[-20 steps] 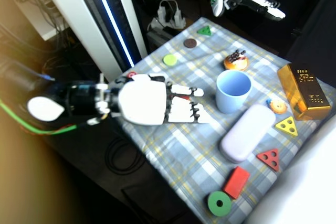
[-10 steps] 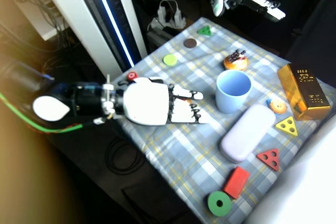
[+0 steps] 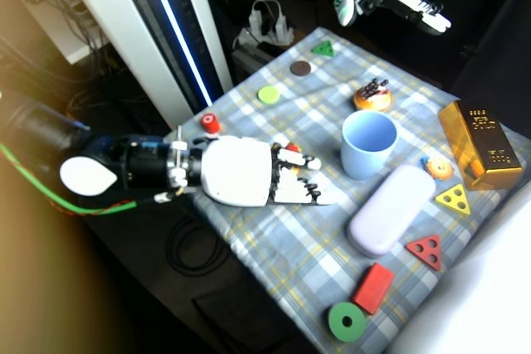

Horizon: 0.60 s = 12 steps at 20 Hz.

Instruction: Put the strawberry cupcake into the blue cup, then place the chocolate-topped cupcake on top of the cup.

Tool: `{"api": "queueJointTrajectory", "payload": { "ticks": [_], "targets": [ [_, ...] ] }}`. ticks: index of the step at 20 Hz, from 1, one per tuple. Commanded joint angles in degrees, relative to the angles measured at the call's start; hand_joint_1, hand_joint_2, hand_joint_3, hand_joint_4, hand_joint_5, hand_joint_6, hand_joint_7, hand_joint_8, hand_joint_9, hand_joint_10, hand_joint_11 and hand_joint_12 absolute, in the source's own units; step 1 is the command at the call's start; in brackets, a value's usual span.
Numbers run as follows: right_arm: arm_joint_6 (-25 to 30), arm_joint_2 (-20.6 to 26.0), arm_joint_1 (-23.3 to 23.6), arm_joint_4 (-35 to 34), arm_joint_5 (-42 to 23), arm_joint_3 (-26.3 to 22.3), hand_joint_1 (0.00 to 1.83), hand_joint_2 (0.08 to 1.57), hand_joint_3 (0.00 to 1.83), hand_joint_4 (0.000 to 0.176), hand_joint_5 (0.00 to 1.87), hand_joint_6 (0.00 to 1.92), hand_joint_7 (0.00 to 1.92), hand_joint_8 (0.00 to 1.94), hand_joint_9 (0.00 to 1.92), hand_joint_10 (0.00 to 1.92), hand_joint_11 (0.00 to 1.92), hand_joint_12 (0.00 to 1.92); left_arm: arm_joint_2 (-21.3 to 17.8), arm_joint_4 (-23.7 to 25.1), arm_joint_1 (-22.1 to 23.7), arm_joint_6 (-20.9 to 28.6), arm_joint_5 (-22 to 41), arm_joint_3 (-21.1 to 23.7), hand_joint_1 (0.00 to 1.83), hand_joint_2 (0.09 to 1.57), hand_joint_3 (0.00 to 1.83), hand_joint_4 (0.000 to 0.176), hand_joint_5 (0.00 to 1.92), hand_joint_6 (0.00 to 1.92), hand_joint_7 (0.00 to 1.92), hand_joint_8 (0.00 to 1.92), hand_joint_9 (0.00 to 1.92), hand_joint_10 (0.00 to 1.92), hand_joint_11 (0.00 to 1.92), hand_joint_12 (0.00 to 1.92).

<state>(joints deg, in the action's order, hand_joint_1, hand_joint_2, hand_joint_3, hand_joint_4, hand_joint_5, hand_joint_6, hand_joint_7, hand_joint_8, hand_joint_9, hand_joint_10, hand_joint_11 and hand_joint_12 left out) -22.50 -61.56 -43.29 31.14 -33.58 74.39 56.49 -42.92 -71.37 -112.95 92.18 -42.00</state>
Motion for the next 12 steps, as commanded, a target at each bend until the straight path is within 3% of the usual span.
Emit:
{"api": "queueJointTrajectory", "payload": {
  "ticks": [1, 3, 4, 6, 7, 8, 9, 10, 11, 12],
  "targets": [
    [0.5, 0.0, 0.9, -1.8, -5.4, 0.2, 0.71, 1.01, 0.00, 0.000, 0.66, 0.01, 0.97, 0.01, 0.54, 0.02, 0.07, 0.05, -0.5, 2.5, 0.2, 0.1, 6.6, 0.0, 0.00, 0.87, 0.01, 0.000, 0.10, 0.01, 0.10, 0.01, 0.09, 0.01, 0.03, 0.01],
    [0.5, 0.0, 0.9, -1.8, -5.4, 0.2, 0.75, 1.05, 0.00, 0.000, 0.78, 0.00, 1.01, 0.00, 0.77, 0.01, 0.08, 0.76, -0.6, 2.5, 0.2, 0.1, 6.6, 0.0, 0.00, 0.84, 0.00, 0.009, 0.07, 0.00, 0.08, 0.00, 0.06, 0.00, 0.00, 0.00],
    [0.5, 0.0, 1.0, -1.8, -5.4, 0.2, 0.78, 1.09, 0.00, 0.000, 0.79, 0.00, 0.97, 0.00, 0.83, 0.01, 0.15, 0.95, -0.6, 2.5, 0.2, 0.1, 6.7, 0.0, 0.00, 0.86, 0.00, 0.000, 0.07, 0.00, 0.09, 0.01, 0.07, 0.01, 0.01, 0.01],
    [0.5, 0.0, 1.1, -1.9, -5.4, 0.2, 0.82, 1.11, 0.00, 0.000, 0.86, 0.00, 1.00, 0.00, 0.88, 0.01, 0.15, 1.06, -0.6, 2.5, 0.2, 0.1, 6.8, 0.0, 0.00, 0.87, 0.01, 0.000, 0.09, 0.01, 0.09, 0.00, 0.08, 0.01, 0.02, 0.01],
    [0.5, 0.0, 1.2, -2.0, -5.4, 0.2, 0.99, 1.18, 0.00, 0.037, 0.89, 0.88, 1.07, 0.00, 0.90, 0.00, 0.12, 1.13, -0.6, 2.5, 0.1, 0.1, 6.8, 0.1, 0.00, 0.86, 0.00, 0.000, 0.07, 0.00, 0.09, 0.00, 0.07, 0.00, 0.02, 0.01],
    [0.5, 0.1, 1.4, -2.1, -5.5, 0.2, 0.97, 1.18, 0.00, 0.126, 0.86, 1.12, 1.12, 0.01, 0.94, 0.01, 0.10, 1.19, -0.6, 2.4, 0.1, 0.1, 6.8, 0.1, 0.00, 0.86, 0.00, 0.008, 0.06, 0.00, 0.07, 0.00, 0.05, 0.00, 0.00, 0.00],
    [0.5, 0.1, 1.7, -2.1, -5.7, 0.2, 0.97, 1.18, 0.00, 0.134, 0.85, 1.17, 1.16, 0.02, 0.99, 0.03, 0.12, 1.21, -0.6, 2.4, 0.1, 0.1, 6.8, 0.1, 0.00, 0.87, 0.01, 0.001, 0.07, 0.01, 0.09, 0.01, 0.07, 0.01, 0.02, 0.01],
    [0.5, 0.1, 1.9, -2.1, -5.8, 0.2, 0.98, 1.18, 0.00, 0.114, 0.84, 1.18, 1.16, 0.01, 1.01, 0.03, 0.12, 1.25, -0.6, 2.4, 0.1, 0.1, 6.9, 0.1, 0.00, 0.87, 0.00, 0.001, 0.06, 0.00, 0.08, 0.00, 0.06, 0.00, 0.02, 0.01],
    [0.5, 0.1, 2.2, -2.2, -5.9, 0.2, 0.99, 1.17, 0.00, 0.106, 0.86, 1.16, 1.15, 0.01, 1.02, 0.02, 0.14, 1.30, -0.6, 2.4, 0.0, 0.1, 6.9, 0.2, 0.00, 0.86, 0.00, 0.001, 0.07, 0.00, 0.08, 0.00, 0.06, 0.00, 0.02, 0.01],
    [0.5, 0.1, 2.6, -2.2, -5.9, 0.1, 1.00, 1.16, 0.00, 0.114, 0.88, 1.13, 1.12, 0.00, 1.01, 0.02, 0.23, 1.29, -0.7, 2.4, 0.0, 0.1, 6.9, 0.2, 0.00, 0.85, 0.00, 0.003, 0.08, 0.01, 0.09, 0.01, 0.07, 0.01, 0.02, 0.01]
  ]
}}
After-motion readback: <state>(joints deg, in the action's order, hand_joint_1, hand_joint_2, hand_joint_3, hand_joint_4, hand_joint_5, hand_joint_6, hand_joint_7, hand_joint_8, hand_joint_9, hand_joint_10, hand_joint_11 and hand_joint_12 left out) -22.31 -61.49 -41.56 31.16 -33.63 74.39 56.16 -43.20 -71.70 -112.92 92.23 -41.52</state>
